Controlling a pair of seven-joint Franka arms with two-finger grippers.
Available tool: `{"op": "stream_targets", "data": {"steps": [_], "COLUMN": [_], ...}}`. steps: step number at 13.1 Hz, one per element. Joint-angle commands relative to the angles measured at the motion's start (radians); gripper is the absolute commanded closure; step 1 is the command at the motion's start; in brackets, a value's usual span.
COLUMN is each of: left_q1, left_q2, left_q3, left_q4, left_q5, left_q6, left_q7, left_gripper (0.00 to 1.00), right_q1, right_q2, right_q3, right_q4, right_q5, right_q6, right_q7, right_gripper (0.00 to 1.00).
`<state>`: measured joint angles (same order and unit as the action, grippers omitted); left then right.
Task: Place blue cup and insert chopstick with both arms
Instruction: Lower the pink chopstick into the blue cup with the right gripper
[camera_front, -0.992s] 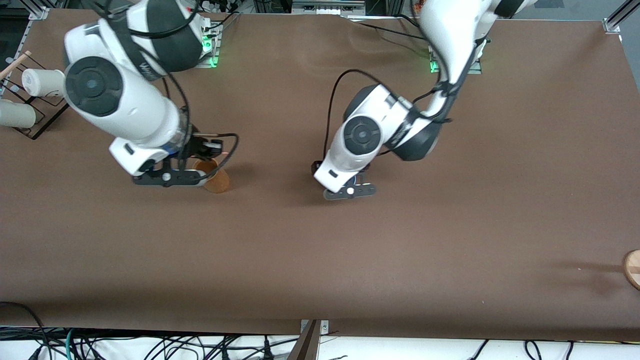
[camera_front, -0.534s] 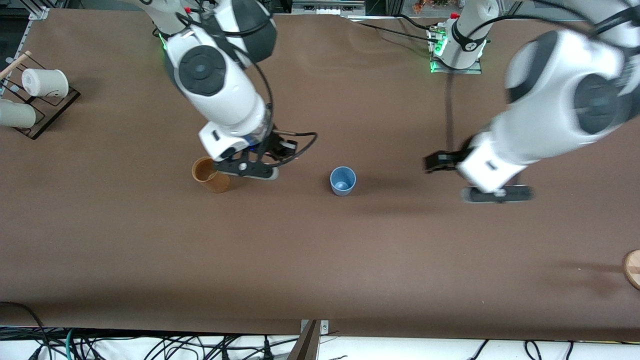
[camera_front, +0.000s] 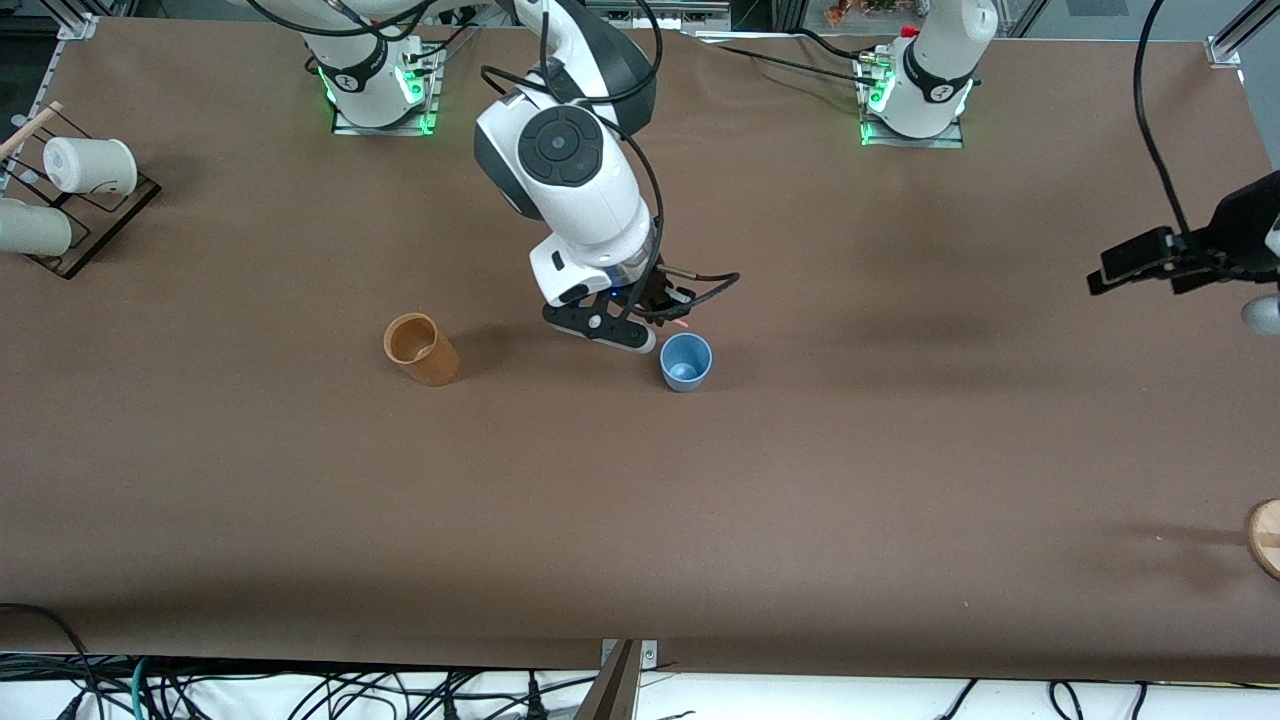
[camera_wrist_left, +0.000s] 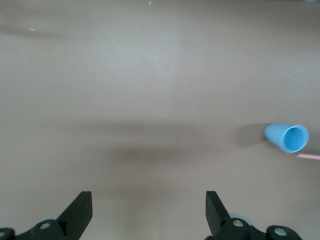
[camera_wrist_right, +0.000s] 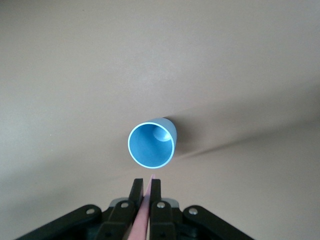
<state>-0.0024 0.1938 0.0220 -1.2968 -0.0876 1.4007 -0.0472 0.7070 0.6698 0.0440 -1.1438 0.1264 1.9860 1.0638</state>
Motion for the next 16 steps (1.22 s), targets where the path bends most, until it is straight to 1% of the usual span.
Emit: {"op": "stream_targets", "data": {"steps": [1, 2, 8, 11, 12, 13, 14, 15, 16], "left_q1": [-0.018, -0.016, -0.014, -0.008, -0.007, -0.007, -0.005, -0.004, -0.004], "left_q2": [-0.062, -0.047, -0.040, -0.040, -0.040, -0.040, -0.040, -0.040, -0.039], "left_q3": [-0.008, -0.010, -0.014, -0.014, -0.014, -0.014, -0.013, -0.013, -0.013], "left_q4": [-0.101, -0.096, -0.095, -0.095, -0.095, -0.095, -0.095, -0.095, -0.096], "left_q5": [0.049, 0.048, 0.046, 0.043, 0.042, 0.042, 0.042, 0.040, 0.040], "left_q6": [0.008, 0.000, -0.002, -0.002, -0.002, -0.002, -0.002, -0.002, -0.003], "left_q7": [0.035, 0.035, 0.035, 0.036, 0.036, 0.036, 0.036, 0.036, 0.036], "left_gripper": [0.00, 0.00, 0.00, 0.00, 0.00, 0.00, 0.00, 0.00, 0.00], "right_q1": [0.009, 0.009, 0.000, 0.002, 0.006, 0.006, 0.008, 0.008, 0.008], "right_q2": [0.033, 0.034, 0.039, 0.069, 0.079, 0.083, 0.083, 0.082, 0.076], "right_q3": [-0.006, -0.006, -0.016, -0.016, -0.016, -0.016, -0.016, -0.016, -0.016], "right_q4": [0.029, 0.029, 0.029, 0.029, 0.029, 0.027, 0.027, 0.027, 0.027], "right_q5": [0.004, 0.004, -0.001, -0.005, -0.005, -0.016, -0.033, -0.043, -0.048], "right_q6": [0.028, 0.028, 0.034, 0.079, 0.088, 0.091, 0.091, 0.088, 0.080], "right_q7": [0.022, 0.022, 0.002, 0.008, 0.011, 0.013, 0.018, 0.018, 0.018], "right_gripper": [1.00, 1.00, 1.00, 1.00, 0.84, 0.56, 0.21, 0.02, 0.00]}}
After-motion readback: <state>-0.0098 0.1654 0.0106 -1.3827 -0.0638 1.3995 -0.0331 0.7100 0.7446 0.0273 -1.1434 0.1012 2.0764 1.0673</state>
